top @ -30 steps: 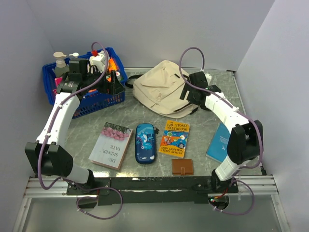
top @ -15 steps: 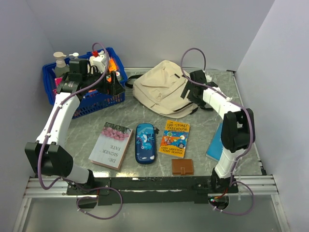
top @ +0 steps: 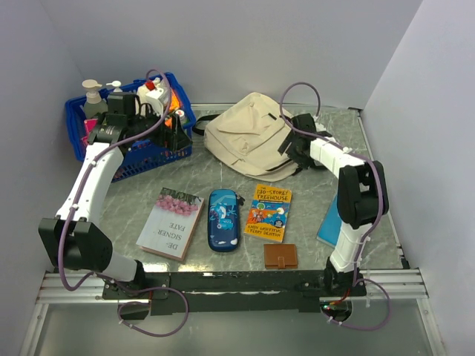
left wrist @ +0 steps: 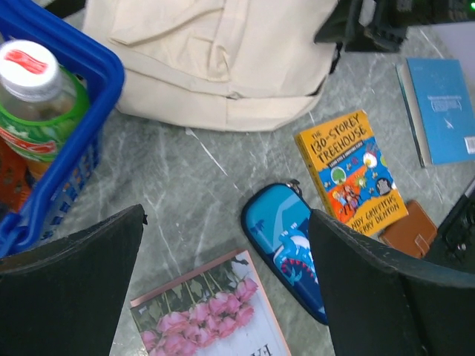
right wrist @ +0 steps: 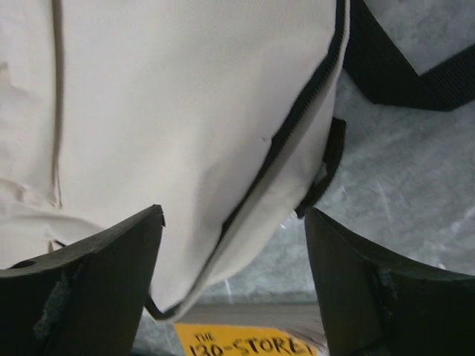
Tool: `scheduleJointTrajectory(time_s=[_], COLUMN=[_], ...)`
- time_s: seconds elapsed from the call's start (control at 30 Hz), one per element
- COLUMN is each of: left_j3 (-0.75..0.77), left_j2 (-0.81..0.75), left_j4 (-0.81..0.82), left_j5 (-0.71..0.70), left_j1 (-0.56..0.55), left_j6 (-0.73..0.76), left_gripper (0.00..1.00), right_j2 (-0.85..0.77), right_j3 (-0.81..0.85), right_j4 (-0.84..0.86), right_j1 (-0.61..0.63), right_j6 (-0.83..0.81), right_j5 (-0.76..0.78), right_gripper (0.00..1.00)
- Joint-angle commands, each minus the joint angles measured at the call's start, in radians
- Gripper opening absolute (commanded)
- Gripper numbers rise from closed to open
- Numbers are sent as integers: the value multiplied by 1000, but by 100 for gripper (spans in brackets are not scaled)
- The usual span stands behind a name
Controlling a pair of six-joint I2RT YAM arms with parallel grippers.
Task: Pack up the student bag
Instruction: Pick up the student bag at the center of the board.
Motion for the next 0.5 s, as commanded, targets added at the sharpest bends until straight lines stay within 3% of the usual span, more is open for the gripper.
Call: scheduleJointTrajectory(time_s=[0.0,0.23,0.3,0.33,0.4,0.47], left_j3=[-16,-15,-19,-28,-44,-54], left_j2=[-48,-33,-33,-34,-34,-34], left_j4=[-25,-41,-35,-30,-25,-21], left_j5=[69,53,41,35,35,36], left_j1=[-2,-2,-2,-2,-2,-2], left_j6=[52,75,78,80,83,80], left_gripper=[96,96,96,96,96,96], right_j2=[33,93,81,75,49,18], right_j3=[-39,-13,-12,-7,22,78], right_j4=[126,121,133,136,129,123], right_j1=[-2,1,1,1,-1,4], right_j6=[68,103,96,90,76,61], right_j5=[19,9,6,7,6,-4], right_gripper=[78,67,52,37,21,13])
